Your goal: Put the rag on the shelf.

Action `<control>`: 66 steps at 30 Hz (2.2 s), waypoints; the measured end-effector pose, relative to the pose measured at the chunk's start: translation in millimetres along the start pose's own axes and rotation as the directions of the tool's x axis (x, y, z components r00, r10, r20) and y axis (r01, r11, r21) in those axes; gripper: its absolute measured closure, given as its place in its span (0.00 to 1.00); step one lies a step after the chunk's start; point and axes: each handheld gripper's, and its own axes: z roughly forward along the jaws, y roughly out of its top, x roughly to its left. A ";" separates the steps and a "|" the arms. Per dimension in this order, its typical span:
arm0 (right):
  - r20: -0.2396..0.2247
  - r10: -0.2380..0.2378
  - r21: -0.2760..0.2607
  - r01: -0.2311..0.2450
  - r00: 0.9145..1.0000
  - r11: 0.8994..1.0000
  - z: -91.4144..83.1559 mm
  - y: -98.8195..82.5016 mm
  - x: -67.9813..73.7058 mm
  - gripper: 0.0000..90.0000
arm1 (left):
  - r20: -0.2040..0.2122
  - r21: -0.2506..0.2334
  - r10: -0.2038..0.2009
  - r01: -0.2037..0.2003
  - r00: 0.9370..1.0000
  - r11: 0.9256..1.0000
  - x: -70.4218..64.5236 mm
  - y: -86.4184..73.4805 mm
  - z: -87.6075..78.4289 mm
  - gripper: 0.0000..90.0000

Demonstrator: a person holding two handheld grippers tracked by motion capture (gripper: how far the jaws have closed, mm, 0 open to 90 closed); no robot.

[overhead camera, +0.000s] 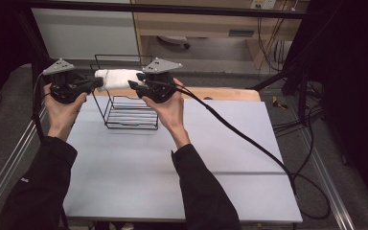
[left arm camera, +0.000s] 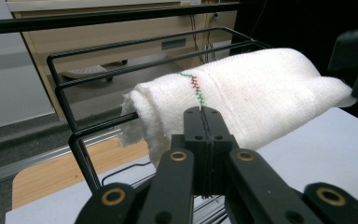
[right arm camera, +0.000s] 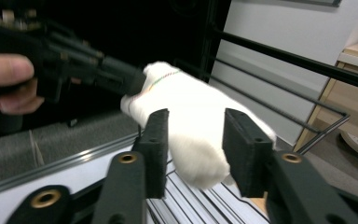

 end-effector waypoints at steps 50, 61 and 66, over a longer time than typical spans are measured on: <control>-0.013 0.079 0.095 -0.078 0.997 0.992 -38.3 -15.1 -10.4 0.60 | 0.001 0.047 0.023 -0.023 1.000 0.999 -6.3 -31.7 -21.2 0.61; 0.042 0.135 0.124 -0.140 0.990 0.982 -89.8 -48.8 -33.7 0.26 | 0.040 0.083 0.037 -0.040 0.999 0.996 -20.3 -68.0 -22.8 0.33; 0.063 0.170 0.139 -0.177 0.983 0.974 -112.4 -69.5 -45.1 0.15 | 0.061 0.110 0.037 -0.044 0.997 0.993 -26.6 -85.9 -19.4 0.24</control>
